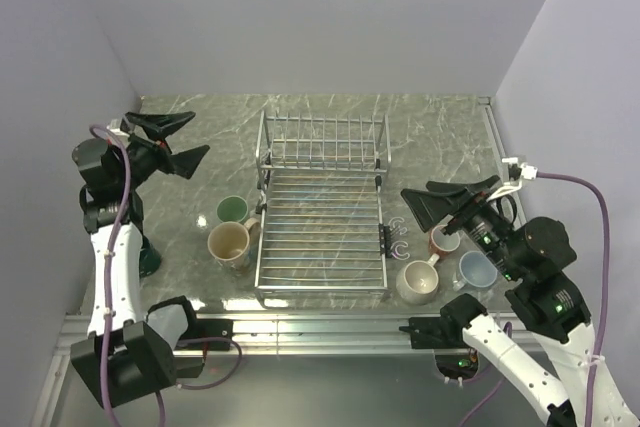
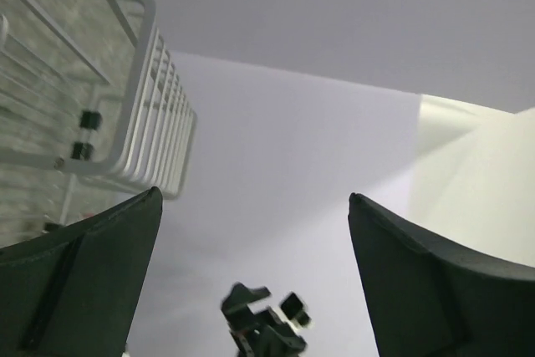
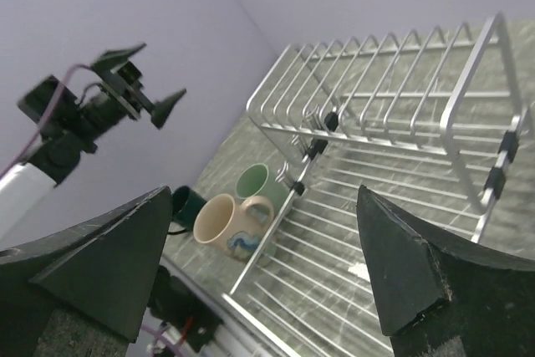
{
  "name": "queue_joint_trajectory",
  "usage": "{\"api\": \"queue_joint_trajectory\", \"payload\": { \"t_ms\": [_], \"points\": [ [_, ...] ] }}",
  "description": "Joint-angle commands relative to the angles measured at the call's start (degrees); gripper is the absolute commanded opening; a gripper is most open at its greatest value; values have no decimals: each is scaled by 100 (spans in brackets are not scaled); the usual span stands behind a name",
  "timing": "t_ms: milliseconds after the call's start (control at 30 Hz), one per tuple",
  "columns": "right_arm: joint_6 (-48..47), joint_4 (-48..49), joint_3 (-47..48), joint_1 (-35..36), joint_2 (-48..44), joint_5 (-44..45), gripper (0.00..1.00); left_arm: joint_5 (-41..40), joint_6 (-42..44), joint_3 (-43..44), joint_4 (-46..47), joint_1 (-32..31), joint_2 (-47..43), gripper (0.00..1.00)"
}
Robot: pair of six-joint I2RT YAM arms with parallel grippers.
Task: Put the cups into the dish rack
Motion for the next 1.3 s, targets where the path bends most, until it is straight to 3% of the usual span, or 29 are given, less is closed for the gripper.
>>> {"api": "queue_joint_trajectory", "payload": {
  "t_ms": [0,67,133,167,200,233,267,300,333,367,400,433,467,500,533,600,633,733,800,933,1033,1267],
  "points": [
    [-451,25,-19,15,-53,167,97,687,-1524,-68,1911,-59,58,99],
    [-583,-63,51,15,34,62,97,698,-971,169,904,-59,51,99],
    [-680,-204,113,15,113,26,97,531,56,958,-208,-59,50,99],
    [-706,-239,130,15,166,44,97,52,1791,1579,-1565,-163,164,99],
    [-732,-301,131,15,184,79,97,-623,2931,3639,-3127,-286,774,99],
    [-759,-310,122,15,184,149,97,-1831,3839,4826,-4596,-548,1224,99],
    [-759,-301,70,23,158,306,98,-2887,4570,5795,-6647,-1151,1646,99],
    [-750,-266,43,23,132,377,99,-3846,4578,6561,-7128,-1210,2111,99],
    [-750,-257,17,23,114,421,100,-3647,4473,6412,-7394,-1115,2168,99],
    [-759,-292,60,32,140,387,100,-3036,4054,5958,-7318,-548,2134,99],
    [-820,-440,121,41,184,334,100,-541,3955,3970,-6604,-290,1777,99],
    [-847,-494,165,41,245,229,100,337,3649,2819,-5866,-166,1539,99],
    [-864,-521,209,41,324,20,100,659,2741,1920,-5110,-182,1214,99],
    [-856,-538,192,50,342,-26,100,357,2575,1215,-4207,-173,463,99],
    [-812,-556,175,41,351,-35,100,-907,2756,1260,-4398,-173,185,99],
    [-812,-757,227,41,377,17,100,-1830,3442,1801,-5394,-374,-28,99],
    [-786,-854,271,41,412,78,100,-2852,3661,2040,-5828,-532,33,99],
    [-741,-917,201,50,439,10,100,-3756,4199,2569,-6830,-1060,349,99],
    [-776,-742,-18,50,351,-254,100,-4048,4401,2518,-7000,-1271,289,99],
    [-663,-714,-159,41,491,-598,100,-4164,4525,2000,-6888,-1447,-72,82],
    [-609,-828,-98,50,710,-668,100,-4286,4604,1552,-6817,-1579,-169,77],
    [-522,-793,-80,50,940,-817,98,-4041,4806,1007,-6597,-1887,-389,75]
  ]
}}
